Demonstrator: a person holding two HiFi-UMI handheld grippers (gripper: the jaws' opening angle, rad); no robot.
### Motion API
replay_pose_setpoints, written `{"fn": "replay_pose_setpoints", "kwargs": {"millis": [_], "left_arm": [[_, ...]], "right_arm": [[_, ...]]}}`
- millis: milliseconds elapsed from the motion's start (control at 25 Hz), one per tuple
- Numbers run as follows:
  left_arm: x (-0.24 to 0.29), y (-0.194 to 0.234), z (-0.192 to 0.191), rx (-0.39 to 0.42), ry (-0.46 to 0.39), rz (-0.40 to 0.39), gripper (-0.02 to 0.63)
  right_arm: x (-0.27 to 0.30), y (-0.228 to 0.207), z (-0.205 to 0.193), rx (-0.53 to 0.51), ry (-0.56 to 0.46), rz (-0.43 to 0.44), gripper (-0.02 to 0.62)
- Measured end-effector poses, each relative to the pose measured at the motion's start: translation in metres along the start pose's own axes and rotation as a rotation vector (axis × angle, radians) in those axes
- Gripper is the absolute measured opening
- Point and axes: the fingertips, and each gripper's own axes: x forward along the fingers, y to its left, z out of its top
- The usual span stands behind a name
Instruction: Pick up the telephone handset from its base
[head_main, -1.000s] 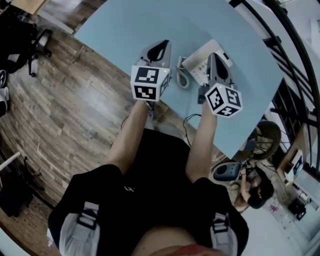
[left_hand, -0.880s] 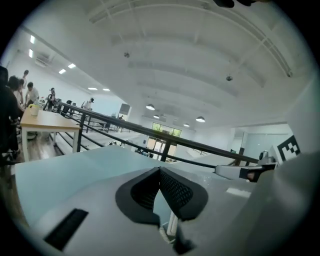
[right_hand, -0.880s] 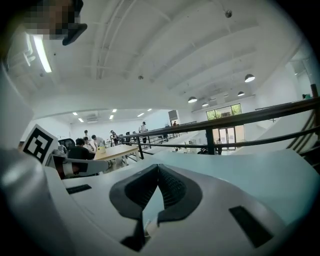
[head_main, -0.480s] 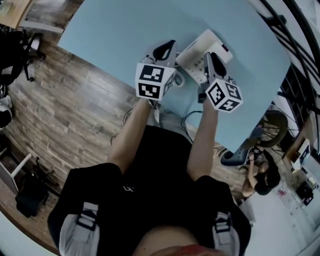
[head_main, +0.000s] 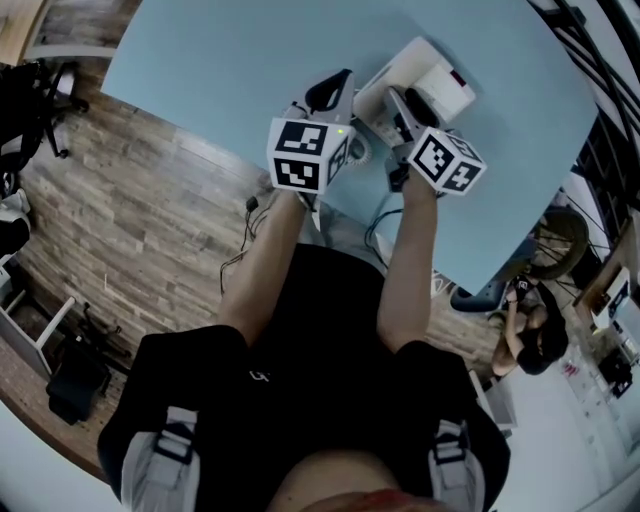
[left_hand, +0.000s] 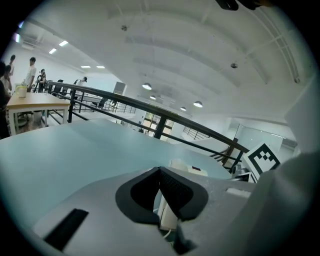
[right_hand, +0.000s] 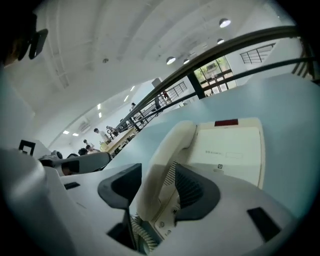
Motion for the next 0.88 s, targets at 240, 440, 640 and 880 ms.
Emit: {"fn": "replay_pose_setpoints", "kwargs": {"millis": [240,440,640,880], "left_arm": [[0.005,0.007,0.002,-0.023,-0.006,0.015,0.0],[-0.002,0.018,0.01,-0.038,-0.027,0.036,0.0],[-0.009,0.014,0.02,-0.031,-0.048,0.038,0.0],[-0.031,0.015,0.043,-0.009,-0.099,0.05,0.0]], "right_arm": [[0.018,0.002,0.001,0.046,0.031,0.017,0.193],[0.024,0.005,0.003,0.095,0.076,0.007,0.177],[0.019,0.012,0.011,0.149,0.024,0.01,0.104],[0.007,0.045,0.026,0.046,-0.038,0.042,0.077]]}}
